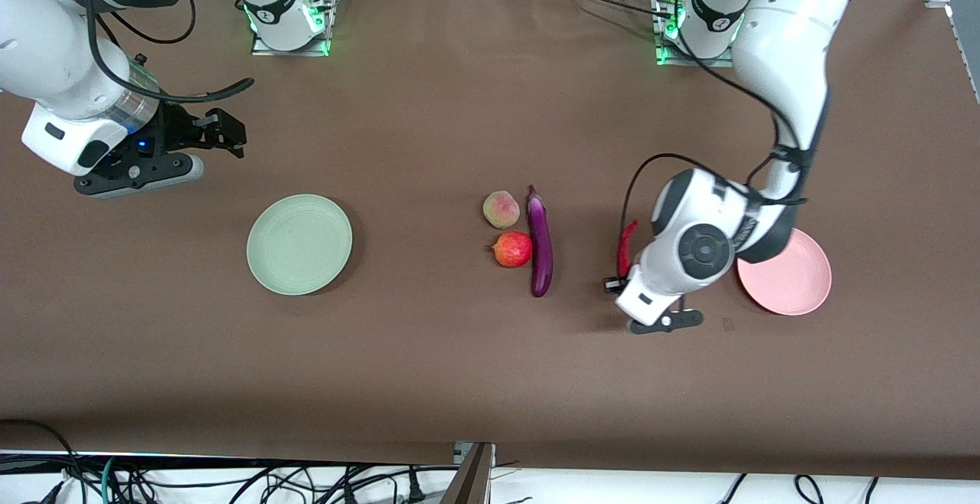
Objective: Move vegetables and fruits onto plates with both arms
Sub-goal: 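Carry the chili onto the pink plate and open the left gripper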
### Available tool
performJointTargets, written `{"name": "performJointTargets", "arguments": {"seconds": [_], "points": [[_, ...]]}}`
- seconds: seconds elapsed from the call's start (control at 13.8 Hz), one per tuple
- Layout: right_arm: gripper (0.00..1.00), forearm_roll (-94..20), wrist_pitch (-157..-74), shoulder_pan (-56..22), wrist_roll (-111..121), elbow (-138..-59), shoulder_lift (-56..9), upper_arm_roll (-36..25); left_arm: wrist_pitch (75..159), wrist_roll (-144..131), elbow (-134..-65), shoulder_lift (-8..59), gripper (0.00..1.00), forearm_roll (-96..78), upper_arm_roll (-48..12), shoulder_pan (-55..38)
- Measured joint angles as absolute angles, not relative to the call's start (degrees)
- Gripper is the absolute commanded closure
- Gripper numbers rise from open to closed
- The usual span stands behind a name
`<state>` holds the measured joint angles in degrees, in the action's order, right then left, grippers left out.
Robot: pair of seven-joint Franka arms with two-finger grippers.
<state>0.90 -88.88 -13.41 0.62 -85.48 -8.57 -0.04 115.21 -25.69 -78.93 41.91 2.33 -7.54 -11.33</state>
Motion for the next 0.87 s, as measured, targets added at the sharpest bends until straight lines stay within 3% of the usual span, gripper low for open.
{"name": "performJointTargets", "arguments": {"seconds": [0.29, 0.72, 0.8, 0.87], "points": [[0.0, 0.9, -88.9, -13.4, 0.6, -85.5, -8.6, 0.0, 108.5, -8.2, -79.2, 39.6, 0.77, 4.1, -2.2, -5.7], [0.0, 0.9, -88.9, -13.4, 0.6, -85.5, -8.6, 0.0, 110.7, 15.5, -82.6, 39.8, 0.77, 4.9, -0.9, 8.0], [0.0, 0.9, -88.9, -13.4, 0.6, -85.5, -8.6, 0.0, 112.4, 16.4, -84.0, 39.9, 0.74, 4.9, -1.0, 8.6], [0.0, 0.9, -88.9, -13.4, 0.6, -85.5, -8.6, 0.0, 113.7, 16.7, -85.1, 40.0, 0.61, 4.9, -1.0, 8.6]]}}
